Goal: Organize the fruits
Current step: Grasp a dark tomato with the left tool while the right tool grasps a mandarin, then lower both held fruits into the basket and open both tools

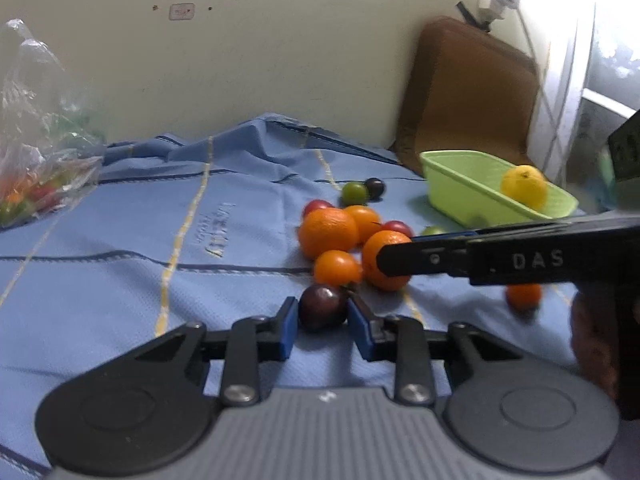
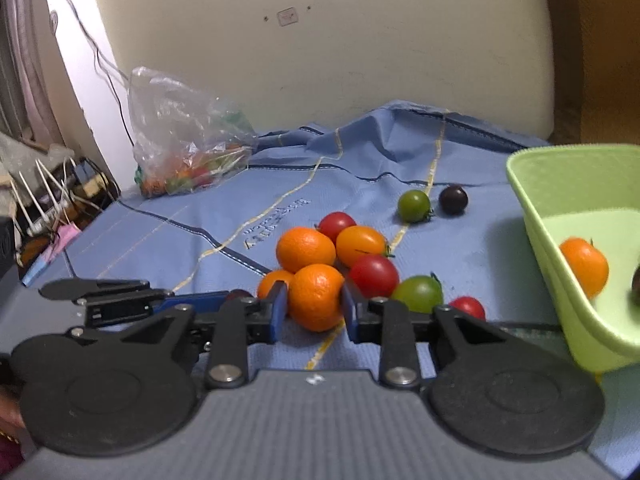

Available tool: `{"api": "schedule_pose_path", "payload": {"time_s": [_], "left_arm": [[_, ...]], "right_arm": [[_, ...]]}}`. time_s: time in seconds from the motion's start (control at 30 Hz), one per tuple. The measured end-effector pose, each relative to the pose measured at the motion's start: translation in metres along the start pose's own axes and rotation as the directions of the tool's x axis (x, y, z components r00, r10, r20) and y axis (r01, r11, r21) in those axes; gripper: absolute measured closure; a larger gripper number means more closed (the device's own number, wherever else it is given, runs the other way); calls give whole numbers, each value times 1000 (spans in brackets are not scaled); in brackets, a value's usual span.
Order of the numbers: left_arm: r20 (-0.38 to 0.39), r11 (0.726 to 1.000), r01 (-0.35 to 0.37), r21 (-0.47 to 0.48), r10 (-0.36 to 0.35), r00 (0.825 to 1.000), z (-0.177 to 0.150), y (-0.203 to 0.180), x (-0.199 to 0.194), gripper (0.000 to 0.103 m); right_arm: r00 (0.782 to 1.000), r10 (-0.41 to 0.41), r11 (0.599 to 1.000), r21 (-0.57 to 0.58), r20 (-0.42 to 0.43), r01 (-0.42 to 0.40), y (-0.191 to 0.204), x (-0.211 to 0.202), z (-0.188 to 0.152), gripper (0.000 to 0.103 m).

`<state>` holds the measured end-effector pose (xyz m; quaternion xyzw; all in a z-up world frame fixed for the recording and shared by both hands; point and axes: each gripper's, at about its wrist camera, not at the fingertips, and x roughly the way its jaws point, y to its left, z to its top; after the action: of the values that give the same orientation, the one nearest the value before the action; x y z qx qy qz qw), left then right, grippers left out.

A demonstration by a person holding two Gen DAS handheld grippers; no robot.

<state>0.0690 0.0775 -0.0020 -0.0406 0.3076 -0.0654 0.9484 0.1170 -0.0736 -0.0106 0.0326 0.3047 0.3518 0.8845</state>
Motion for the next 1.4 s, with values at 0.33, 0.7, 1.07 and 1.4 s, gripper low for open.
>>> {"api": "schedule_pose_path", "payload": {"time_s": [0.33,0.7,1.07,1.4], "left_arm": [[-18,990,131,61,-130,991,-15,-48,-23,75],[47,972,222,75,-226,973,68,-110,17,75],[-39,970,239,-33,-240,970,102,-122,95,74],[-61,991,123,45,-120,991,112,-139,114,49]], "right_arm": [[997,-20,1000,11,81,19,-6,-58,-30,72],[918,-206,976,6,340,217,-59,-126,-19,79],[890,-309,949,48,335,311,-113,-111,-10,88],[890,-285,958,84,356,273,-117,-126,-14,87]]}}
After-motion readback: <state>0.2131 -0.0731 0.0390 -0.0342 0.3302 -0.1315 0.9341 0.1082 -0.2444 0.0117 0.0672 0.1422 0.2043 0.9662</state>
